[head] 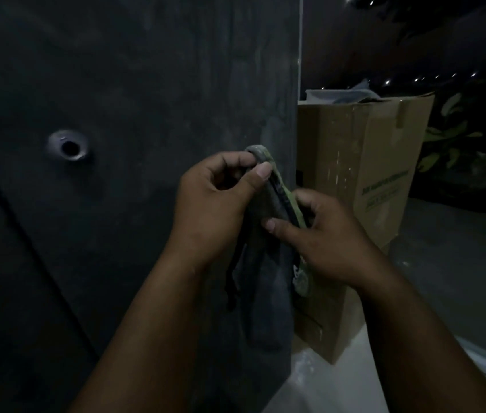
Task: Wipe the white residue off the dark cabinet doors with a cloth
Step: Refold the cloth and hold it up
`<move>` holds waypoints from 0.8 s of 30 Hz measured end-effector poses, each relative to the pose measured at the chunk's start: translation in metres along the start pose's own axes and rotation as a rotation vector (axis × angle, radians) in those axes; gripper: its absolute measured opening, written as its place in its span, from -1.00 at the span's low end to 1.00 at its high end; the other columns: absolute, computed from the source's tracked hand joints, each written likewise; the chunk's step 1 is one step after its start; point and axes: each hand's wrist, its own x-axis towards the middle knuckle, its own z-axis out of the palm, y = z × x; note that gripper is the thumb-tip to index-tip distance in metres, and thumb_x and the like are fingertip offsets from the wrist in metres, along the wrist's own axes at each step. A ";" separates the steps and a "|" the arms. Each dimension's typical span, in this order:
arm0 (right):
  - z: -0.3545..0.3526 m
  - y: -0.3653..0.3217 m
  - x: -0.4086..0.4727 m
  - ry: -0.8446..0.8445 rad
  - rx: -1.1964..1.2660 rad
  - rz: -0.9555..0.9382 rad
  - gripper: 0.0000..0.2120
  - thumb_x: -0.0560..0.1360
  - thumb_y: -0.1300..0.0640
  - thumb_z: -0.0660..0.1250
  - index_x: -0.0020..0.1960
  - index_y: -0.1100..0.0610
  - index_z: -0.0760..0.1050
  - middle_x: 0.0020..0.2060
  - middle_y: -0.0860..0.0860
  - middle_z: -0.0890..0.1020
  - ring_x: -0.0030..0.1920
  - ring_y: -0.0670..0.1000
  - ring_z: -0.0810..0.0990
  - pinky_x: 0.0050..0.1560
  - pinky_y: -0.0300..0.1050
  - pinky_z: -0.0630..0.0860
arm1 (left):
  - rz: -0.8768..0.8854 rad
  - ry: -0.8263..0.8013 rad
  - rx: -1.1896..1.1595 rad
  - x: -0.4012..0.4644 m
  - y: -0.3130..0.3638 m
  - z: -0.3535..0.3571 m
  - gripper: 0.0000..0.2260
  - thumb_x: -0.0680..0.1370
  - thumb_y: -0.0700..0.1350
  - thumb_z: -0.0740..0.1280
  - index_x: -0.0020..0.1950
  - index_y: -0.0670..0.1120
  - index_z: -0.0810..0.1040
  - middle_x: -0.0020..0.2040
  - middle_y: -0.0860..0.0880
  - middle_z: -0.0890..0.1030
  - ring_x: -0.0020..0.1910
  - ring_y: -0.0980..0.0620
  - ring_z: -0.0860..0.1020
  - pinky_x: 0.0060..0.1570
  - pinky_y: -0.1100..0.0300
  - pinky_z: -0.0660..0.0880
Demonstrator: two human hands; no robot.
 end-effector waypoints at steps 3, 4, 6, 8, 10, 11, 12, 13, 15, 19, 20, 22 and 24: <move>0.011 -0.014 -0.046 0.111 -0.139 -0.016 -0.86 0.51 0.04 0.51 0.03 -0.11 0.61 -0.09 -0.16 0.71 -0.08 -0.15 0.69 -0.04 0.01 0.66 | 0.015 -0.002 0.010 -0.045 0.024 -0.028 -0.88 0.54 -0.19 0.53 0.04 -0.03 0.72 -0.03 0.02 0.76 0.01 0.12 0.71 -0.02 0.27 0.60; 0.016 -0.019 -0.064 0.146 -0.218 -0.015 -0.88 0.51 0.05 0.50 0.00 -0.12 0.60 -0.13 -0.18 0.68 -0.13 -0.20 0.65 -0.11 -0.12 0.61 | 0.030 0.005 0.020 -0.061 0.033 -0.038 -0.86 0.54 -0.20 0.53 0.06 -0.02 0.73 -0.01 0.03 0.77 0.03 0.12 0.72 0.01 0.26 0.61; 0.027 -0.026 -0.098 0.179 -0.388 0.009 -0.93 0.53 0.05 0.44 -0.03 -0.07 0.57 -0.19 -0.15 0.64 -0.16 -0.17 0.60 -0.23 -0.24 0.47 | 0.062 0.029 0.042 -0.093 0.051 -0.054 -0.81 0.54 -0.23 0.53 0.10 0.00 0.73 0.00 0.06 0.77 0.06 0.14 0.71 0.06 0.27 0.62; 0.035 -0.033 -0.128 0.155 -0.489 0.040 -0.96 0.55 0.04 0.40 -0.04 -0.01 0.56 -0.18 -0.07 0.62 -0.14 -0.04 0.59 -0.24 -0.24 0.43 | 0.086 0.074 0.053 -0.121 0.066 -0.065 -0.79 0.54 -0.25 0.52 0.10 0.02 0.73 -0.02 0.10 0.76 0.04 0.18 0.71 0.04 0.33 0.60; 0.037 -0.043 -0.150 0.131 -0.500 0.088 -0.88 0.57 0.00 0.41 -0.10 0.00 0.54 -0.19 -0.05 0.61 -0.17 -0.04 0.57 -0.29 -0.25 0.39 | 0.103 0.125 0.091 -0.143 0.077 -0.074 -0.79 0.53 -0.27 0.52 0.03 0.03 0.73 -0.08 0.16 0.76 -0.04 0.25 0.69 -0.05 0.40 0.56; 0.033 -0.049 -0.158 0.131 -0.501 0.110 -0.86 0.57 0.00 0.43 -0.13 -0.01 0.53 -0.21 -0.07 0.60 -0.18 -0.09 0.56 -0.31 -0.25 0.37 | 0.099 0.148 0.120 -0.152 0.081 -0.076 -0.79 0.53 -0.28 0.52 -0.01 0.04 0.71 -0.12 0.19 0.75 -0.10 0.29 0.67 -0.09 0.43 0.54; 0.029 -0.056 -0.165 0.132 -0.488 0.126 -0.86 0.56 0.01 0.45 -0.14 -0.02 0.54 -0.21 -0.11 0.60 -0.18 -0.13 0.56 -0.31 -0.26 0.37 | 0.095 0.173 0.163 -0.159 0.083 -0.079 -0.79 0.52 -0.28 0.53 -0.05 0.03 0.68 -0.17 0.19 0.73 -0.16 0.33 0.64 -0.14 0.45 0.51; 0.024 -0.064 -0.170 0.135 -0.454 0.138 -0.88 0.54 0.03 0.48 -0.12 -0.04 0.56 -0.20 -0.15 0.60 -0.17 -0.17 0.56 -0.29 -0.27 0.37 | 0.091 0.200 0.216 -0.165 0.085 -0.083 -0.78 0.50 -0.28 0.54 -0.08 0.04 0.64 -0.21 0.15 0.70 -0.23 0.34 0.61 -0.18 0.45 0.49; 0.015 -0.079 -0.180 0.138 -0.371 0.152 -0.88 0.51 0.06 0.53 -0.07 -0.05 0.59 -0.20 -0.15 0.63 -0.17 -0.20 0.59 -0.25 -0.28 0.41 | 0.065 0.249 0.318 -0.172 0.087 -0.089 -0.74 0.47 -0.25 0.57 -0.11 0.04 0.55 -0.20 0.11 0.65 -0.26 0.29 0.57 -0.18 0.38 0.49; 0.005 -0.103 -0.194 0.161 -0.358 0.101 -0.90 0.49 0.08 0.54 -0.09 -0.04 0.62 -0.22 -0.12 0.66 -0.18 -0.14 0.63 -0.21 -0.22 0.48 | -0.034 0.252 0.381 -0.180 0.094 -0.096 -0.76 0.48 -0.19 0.58 0.04 0.03 0.62 -0.16 0.10 0.64 -0.21 0.23 0.59 -0.17 0.39 0.49; 0.005 -0.108 -0.198 0.169 -0.364 0.088 -0.91 0.49 0.06 0.54 -0.10 -0.04 0.63 -0.20 -0.13 0.66 -0.15 -0.12 0.64 -0.19 -0.19 0.51 | -0.042 0.234 0.385 -0.182 0.097 -0.094 -0.79 0.50 -0.21 0.57 0.03 0.02 0.64 -0.18 0.10 0.65 -0.23 0.23 0.60 -0.20 0.42 0.49; 0.002 -0.116 -0.203 0.179 -0.429 0.050 -0.92 0.49 0.01 0.53 -0.10 -0.08 0.64 -0.12 -0.13 0.65 -0.06 -0.09 0.62 -0.07 -0.10 0.58 | -0.025 0.209 0.422 -0.186 0.106 -0.088 -0.82 0.53 -0.27 0.51 -0.10 0.02 0.67 -0.23 0.08 0.65 -0.32 0.30 0.58 -0.27 0.46 0.49; -0.004 -0.124 -0.208 0.213 -0.508 0.015 -0.91 0.49 -0.05 0.52 -0.11 -0.11 0.63 -0.03 -0.11 0.59 0.03 -0.05 0.57 0.02 -0.04 0.57 | -0.011 0.210 0.444 -0.187 0.118 -0.079 -0.77 0.55 -0.33 0.45 -0.14 0.01 0.64 -0.25 0.04 0.64 -0.43 0.34 0.54 -0.35 0.48 0.47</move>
